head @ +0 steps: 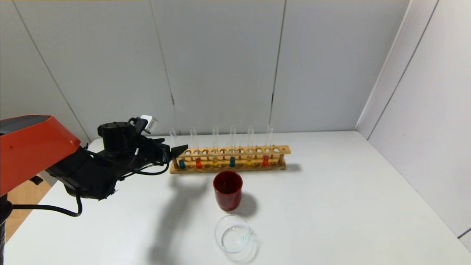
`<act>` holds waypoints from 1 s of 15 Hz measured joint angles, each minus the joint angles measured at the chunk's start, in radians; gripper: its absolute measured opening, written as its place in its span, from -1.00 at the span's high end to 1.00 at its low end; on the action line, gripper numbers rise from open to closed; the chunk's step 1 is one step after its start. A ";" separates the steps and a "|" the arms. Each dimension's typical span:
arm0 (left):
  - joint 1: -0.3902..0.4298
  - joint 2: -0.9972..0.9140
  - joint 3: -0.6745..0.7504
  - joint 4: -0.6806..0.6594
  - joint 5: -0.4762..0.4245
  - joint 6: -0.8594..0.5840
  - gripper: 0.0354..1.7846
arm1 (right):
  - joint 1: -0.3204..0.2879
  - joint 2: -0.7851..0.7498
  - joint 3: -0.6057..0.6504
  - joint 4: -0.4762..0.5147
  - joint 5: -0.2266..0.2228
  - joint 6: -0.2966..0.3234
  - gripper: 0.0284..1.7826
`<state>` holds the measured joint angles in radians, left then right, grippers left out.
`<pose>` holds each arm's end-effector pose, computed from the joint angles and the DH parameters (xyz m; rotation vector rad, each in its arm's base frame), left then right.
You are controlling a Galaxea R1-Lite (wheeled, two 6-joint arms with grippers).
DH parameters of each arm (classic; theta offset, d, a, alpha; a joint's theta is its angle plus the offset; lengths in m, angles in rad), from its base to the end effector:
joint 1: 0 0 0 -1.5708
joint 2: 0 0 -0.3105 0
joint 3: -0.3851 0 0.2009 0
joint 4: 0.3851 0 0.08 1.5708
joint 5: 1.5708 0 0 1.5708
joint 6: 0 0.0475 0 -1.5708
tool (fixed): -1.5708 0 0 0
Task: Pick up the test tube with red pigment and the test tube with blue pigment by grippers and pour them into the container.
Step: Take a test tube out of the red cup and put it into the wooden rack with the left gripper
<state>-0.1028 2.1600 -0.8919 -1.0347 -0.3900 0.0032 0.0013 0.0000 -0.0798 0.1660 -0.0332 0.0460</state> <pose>0.4166 -0.0611 0.0743 -0.0306 0.2326 -0.4909 -0.0039 -0.0016 0.0791 0.0445 0.0854 -0.0339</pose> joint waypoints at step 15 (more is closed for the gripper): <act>-0.035 0.067 -0.077 0.010 0.050 -0.001 0.19 | 0.000 0.000 0.000 0.000 0.000 0.000 -0.96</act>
<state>-0.1379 2.2268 -0.9687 -1.0243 -0.3400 0.0017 0.0013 0.0000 -0.0798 0.1657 -0.0332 0.0460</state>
